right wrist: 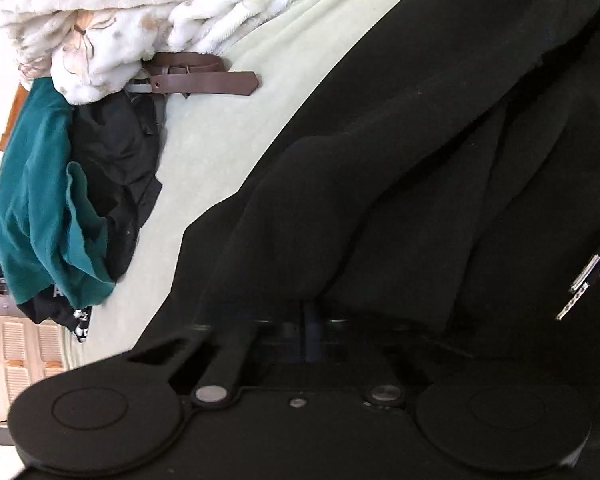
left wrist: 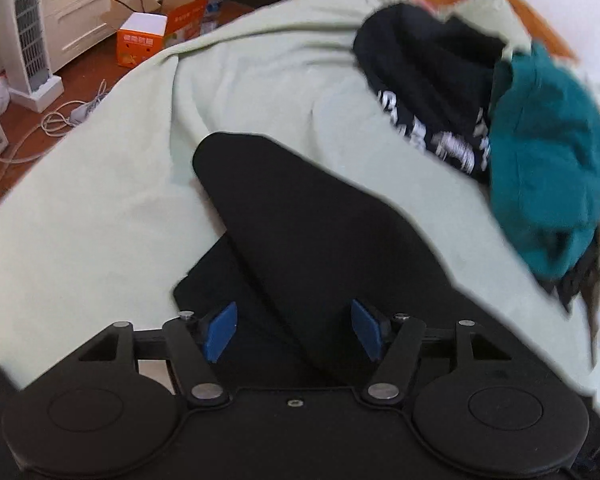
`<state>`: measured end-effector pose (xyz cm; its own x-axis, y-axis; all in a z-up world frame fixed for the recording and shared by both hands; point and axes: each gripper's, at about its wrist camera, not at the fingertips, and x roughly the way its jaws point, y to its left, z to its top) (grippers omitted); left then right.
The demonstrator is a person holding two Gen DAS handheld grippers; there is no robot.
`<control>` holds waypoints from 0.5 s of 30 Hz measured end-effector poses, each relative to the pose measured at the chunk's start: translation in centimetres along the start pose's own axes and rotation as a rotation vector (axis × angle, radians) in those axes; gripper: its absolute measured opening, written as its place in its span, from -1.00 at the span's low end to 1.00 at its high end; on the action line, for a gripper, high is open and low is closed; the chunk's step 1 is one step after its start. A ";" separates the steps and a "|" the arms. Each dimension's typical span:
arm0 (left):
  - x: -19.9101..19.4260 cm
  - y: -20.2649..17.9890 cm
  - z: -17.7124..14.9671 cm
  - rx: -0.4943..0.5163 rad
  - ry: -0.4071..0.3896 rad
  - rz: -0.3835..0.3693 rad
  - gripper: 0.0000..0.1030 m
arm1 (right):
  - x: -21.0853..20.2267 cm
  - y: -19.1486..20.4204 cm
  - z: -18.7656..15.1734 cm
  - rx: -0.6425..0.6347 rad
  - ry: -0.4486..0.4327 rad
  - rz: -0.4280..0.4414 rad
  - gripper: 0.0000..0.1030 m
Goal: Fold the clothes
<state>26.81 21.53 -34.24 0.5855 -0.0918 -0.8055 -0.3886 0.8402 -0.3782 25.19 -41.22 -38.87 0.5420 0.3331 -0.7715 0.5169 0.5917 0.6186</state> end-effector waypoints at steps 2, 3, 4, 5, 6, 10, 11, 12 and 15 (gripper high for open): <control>0.7 0.0 0.0 -0.022 0.003 -0.007 -0.43 | -0.3 0.2 -0.2 -0.017 -0.011 -0.003 -0.97; 0.9 0.1 0.1 -0.037 0.020 -0.004 -0.69 | -0.7 0.4 -0.3 -0.018 -0.022 0.004 -0.97; 1.2 0.2 0.2 -0.053 0.037 0.000 -0.91 | -1.1 0.6 -0.3 -0.021 -0.032 0.014 -0.97; 1.0 0.1 0.3 -0.051 0.032 -0.005 -0.92 | -1.4 0.7 -0.3 -0.023 -0.037 0.019 -0.97; 0.8 0.0 0.4 -0.048 0.025 -0.011 -0.93 | -1.8 0.7 -0.2 -0.019 -0.041 0.027 -0.97; -0.9 -0.5 0.7 -0.026 -0.031 -0.030 -0.96 | -3.0 1.0 -0.1 -0.017 -0.051 0.040 -0.97; -1.3 -0.5 0.8 -0.030 -0.041 -0.034 -0.96 | -3.2 1.0 -0.1 -0.018 -0.053 0.040 -0.97; -1.7 -0.5 0.9 -0.033 -0.051 -0.039 -0.96 | -3.5 1.0 -0.2 -0.014 -0.042 0.052 -0.96; -2.9 -0.6 1.2 -0.035 -0.072 -0.065 -0.96 | -3.0 0.5 -0.3 0.033 0.085 0.142 -0.58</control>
<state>26.19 21.95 -31.10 0.6591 -0.1055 -0.7446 -0.3726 0.8142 -0.4452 23.65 -41.73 -36.30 0.5542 0.4733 -0.6847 0.4612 0.5102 0.7259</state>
